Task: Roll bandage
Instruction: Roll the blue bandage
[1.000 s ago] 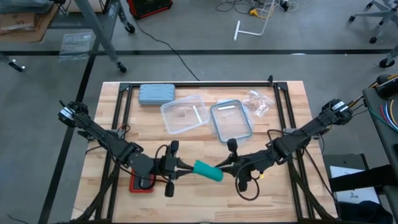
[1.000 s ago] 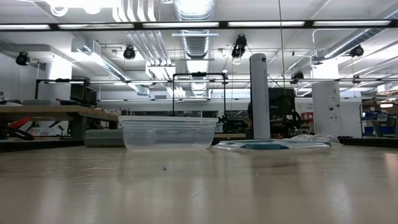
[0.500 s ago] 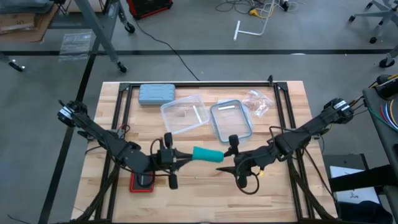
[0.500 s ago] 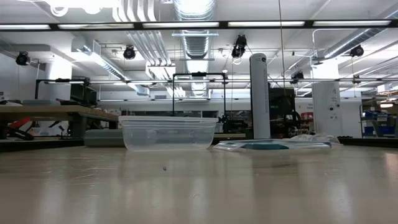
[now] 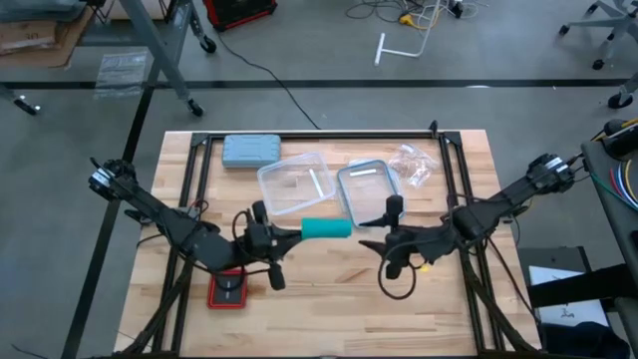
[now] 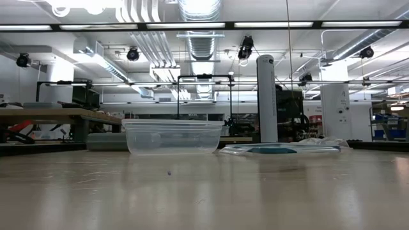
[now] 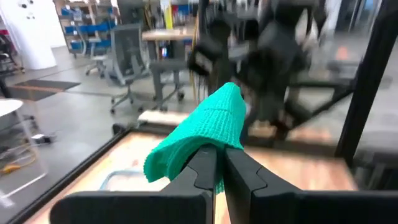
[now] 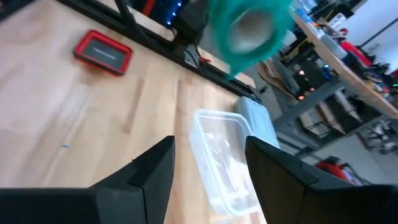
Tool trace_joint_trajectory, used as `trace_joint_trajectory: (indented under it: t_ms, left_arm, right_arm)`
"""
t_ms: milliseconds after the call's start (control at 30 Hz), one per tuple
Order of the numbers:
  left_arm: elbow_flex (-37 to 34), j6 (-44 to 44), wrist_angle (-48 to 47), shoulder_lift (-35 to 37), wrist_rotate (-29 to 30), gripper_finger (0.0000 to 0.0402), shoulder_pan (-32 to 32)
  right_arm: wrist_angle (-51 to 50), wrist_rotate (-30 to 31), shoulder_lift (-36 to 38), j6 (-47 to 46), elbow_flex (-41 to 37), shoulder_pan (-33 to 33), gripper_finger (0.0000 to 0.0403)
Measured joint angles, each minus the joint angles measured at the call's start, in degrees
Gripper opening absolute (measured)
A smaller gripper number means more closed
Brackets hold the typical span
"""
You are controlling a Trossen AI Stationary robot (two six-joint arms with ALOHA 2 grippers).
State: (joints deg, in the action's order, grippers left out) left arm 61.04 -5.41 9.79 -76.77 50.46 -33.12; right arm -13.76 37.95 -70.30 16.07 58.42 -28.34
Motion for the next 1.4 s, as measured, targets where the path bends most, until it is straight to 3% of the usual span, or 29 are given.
trace_joint_trajectory:
  t_ms: [200, 433, 533, 867, 1233, 1400]
  left_arm:
    - [0.0, -3.3, -10.0, -2.5, 0.1, 0.0004, 0.7]
    - [0.0, 0.3, -10.0, -6.6, 0.0, 0.0004, 1.5]
    - [0.0, 0.8, -9.8, -7.3, 0.0, 0.0004, 1.5]
    - [0.0, 0.3, -7.9, -7.3, 0.0, 0.0004, 1.7]
    - [0.0, 0.4, -6.1, -7.3, -0.4, 0.0004, 1.8]
    - [0.0, 0.4, -5.8, -7.3, -1.9, 0.0004, 1.9]
  right_arm:
    - [0.9, 2.6, -2.5, 1.7, -0.4, 0.0, 0.019]
    - [6.7, 1.9, -5.2, 2.1, 0.2, 0.0, 0.019]
    - [7.2, -1.1, -6.5, 1.6, 0.2, 0.1, 0.019]
    - [8.2, -5.0, -7.9, -3.5, 0.2, 2.9, 0.0194]
    - [9.8, -5.4, -10.2, -3.2, 0.4, 3.9, 0.0237]
    - [12.1, -8.0, -10.2, -2.6, 0.4, 4.3, 0.0229]
